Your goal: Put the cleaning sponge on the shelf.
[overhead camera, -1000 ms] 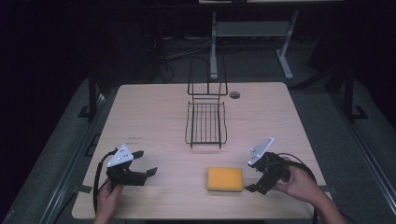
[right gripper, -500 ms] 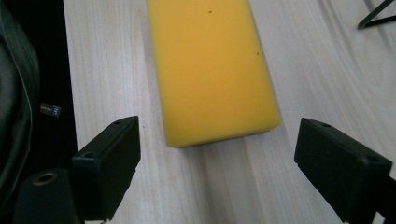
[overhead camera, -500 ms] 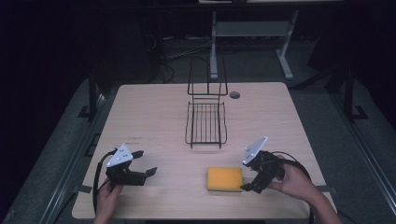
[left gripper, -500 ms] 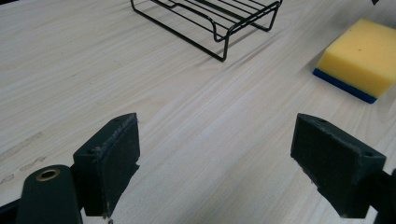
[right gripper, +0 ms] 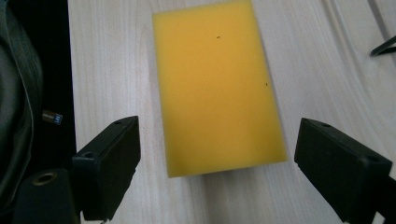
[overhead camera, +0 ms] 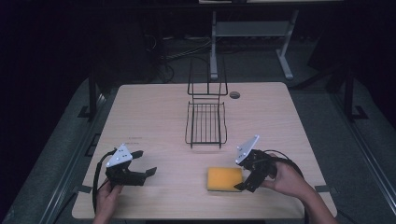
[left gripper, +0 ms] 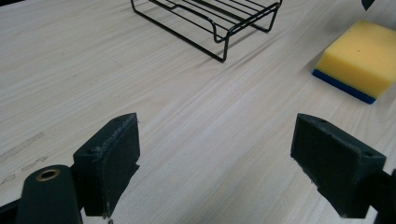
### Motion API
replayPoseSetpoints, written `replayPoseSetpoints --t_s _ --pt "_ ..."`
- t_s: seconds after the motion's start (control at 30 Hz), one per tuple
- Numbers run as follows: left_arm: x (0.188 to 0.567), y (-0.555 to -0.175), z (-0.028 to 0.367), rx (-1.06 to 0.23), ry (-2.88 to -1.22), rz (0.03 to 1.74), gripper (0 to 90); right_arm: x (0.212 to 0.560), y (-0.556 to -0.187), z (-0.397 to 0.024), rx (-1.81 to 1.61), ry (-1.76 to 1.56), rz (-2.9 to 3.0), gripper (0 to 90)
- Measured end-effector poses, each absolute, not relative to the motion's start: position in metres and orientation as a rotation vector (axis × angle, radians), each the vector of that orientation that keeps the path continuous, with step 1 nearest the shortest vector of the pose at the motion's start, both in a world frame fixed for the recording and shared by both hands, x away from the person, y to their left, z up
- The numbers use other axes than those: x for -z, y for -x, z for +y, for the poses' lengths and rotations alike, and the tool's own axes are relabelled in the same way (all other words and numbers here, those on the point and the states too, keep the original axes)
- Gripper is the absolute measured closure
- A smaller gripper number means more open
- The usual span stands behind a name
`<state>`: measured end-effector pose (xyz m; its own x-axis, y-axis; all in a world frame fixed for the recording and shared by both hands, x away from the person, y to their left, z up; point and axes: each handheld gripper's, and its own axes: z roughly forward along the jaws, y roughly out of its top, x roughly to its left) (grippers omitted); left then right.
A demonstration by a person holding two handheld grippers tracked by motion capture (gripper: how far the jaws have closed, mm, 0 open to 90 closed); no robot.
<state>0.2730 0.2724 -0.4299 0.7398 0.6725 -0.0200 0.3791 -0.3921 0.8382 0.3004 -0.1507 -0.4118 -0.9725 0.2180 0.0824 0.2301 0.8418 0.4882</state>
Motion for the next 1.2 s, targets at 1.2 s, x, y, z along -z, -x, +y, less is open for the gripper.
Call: replayPoseSetpoints --t_s 1.2 --pt "0.43 -0.273 0.275 -0.405 -2.016 0.794 15.1 0.429 -0.312 -0.115 0.745 0.303 -2.979 13.8"
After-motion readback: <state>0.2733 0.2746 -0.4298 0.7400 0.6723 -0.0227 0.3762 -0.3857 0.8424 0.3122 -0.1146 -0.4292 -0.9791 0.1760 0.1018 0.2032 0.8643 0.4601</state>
